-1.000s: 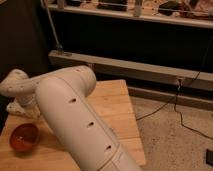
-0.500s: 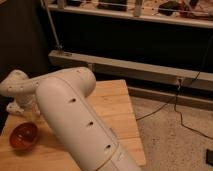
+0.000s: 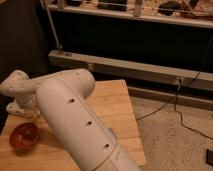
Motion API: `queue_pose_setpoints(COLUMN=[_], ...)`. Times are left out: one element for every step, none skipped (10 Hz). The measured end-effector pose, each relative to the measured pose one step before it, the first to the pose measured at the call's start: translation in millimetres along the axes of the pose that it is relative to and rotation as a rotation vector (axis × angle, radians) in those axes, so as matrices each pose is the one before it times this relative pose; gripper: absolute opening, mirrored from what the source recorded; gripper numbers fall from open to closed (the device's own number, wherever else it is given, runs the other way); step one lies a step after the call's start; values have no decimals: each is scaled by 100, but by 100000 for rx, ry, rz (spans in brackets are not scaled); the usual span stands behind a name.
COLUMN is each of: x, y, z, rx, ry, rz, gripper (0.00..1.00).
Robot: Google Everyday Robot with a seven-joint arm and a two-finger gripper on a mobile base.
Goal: Stand the bottle upright
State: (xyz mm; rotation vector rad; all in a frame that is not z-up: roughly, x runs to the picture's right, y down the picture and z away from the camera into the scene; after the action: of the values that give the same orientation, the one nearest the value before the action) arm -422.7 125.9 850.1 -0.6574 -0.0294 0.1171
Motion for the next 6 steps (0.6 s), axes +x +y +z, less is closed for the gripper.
queue_pose_setpoints(x=[-38, -49, -4, 69, 58, 61], y=[-22, 17, 45, 0, -43, -113], z=[143, 219, 281, 192, 114, 141], rx=[-346, -510, -532, -351, -127, -63], ry=[-114, -87, 59, 313, 303, 492], rz=[-316, -448, -366, -263, -227, -513], gripper=[48, 48, 48, 48, 48, 48])
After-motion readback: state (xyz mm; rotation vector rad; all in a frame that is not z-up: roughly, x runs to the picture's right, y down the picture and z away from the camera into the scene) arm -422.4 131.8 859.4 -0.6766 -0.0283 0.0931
